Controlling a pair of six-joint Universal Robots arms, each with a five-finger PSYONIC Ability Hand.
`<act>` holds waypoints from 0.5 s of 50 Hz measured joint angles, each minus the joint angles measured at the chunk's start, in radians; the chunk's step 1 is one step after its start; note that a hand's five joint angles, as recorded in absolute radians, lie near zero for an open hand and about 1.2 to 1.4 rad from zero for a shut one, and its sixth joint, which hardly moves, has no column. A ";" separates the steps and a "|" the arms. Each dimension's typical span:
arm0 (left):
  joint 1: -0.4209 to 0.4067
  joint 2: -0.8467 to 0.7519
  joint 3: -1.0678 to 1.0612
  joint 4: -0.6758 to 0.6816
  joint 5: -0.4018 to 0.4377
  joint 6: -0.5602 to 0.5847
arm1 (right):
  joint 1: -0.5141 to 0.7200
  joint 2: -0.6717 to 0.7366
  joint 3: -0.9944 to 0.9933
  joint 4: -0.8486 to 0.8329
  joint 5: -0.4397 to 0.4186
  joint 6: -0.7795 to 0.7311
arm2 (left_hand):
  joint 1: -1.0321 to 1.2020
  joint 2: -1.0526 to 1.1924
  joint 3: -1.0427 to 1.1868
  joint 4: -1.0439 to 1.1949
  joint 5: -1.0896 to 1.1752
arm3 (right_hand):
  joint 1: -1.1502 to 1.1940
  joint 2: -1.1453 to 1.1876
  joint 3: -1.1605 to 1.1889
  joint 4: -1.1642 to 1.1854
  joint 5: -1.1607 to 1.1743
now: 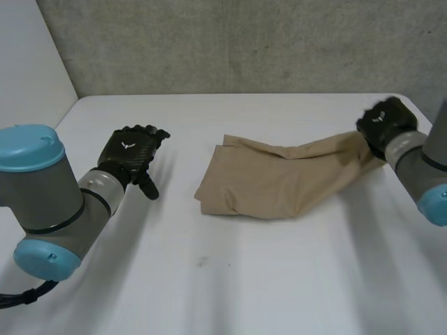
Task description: Fold the shorts.
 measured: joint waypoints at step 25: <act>-0.052 -0.083 0.312 0.051 -0.006 -0.080 | 0.420 0.177 -0.118 -0.198 -0.343 0.213 | 0.000 0.000 0.000 0.000 0.000 | -0.766 -0.948 -0.943 -0.958 -0.887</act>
